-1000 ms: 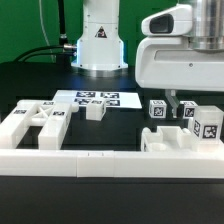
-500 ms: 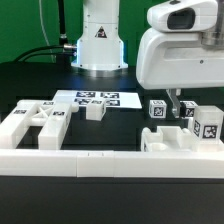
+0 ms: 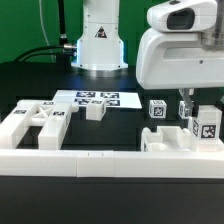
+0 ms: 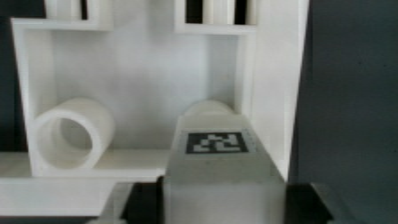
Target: Assemble chair
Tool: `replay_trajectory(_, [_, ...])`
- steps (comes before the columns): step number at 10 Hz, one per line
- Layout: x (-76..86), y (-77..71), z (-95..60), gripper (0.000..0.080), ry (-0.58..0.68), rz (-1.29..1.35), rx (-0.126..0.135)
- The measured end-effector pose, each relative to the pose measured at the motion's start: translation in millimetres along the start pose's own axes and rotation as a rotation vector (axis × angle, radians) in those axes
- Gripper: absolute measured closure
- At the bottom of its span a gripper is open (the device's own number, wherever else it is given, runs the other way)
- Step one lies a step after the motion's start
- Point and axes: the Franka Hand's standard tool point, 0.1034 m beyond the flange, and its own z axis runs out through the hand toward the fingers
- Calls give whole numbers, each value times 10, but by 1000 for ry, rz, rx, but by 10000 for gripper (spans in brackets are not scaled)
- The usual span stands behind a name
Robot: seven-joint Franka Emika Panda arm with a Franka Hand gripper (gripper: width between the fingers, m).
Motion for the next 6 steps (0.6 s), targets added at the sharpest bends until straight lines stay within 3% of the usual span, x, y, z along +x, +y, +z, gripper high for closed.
replay_trajectory(2, [1,-22,2,515,7,226,3])
replay_trajectory(4, [-27,-33,5,515,55,594,33])
replay_trajectory(6, [-38,-41,3,515,53,730,39])
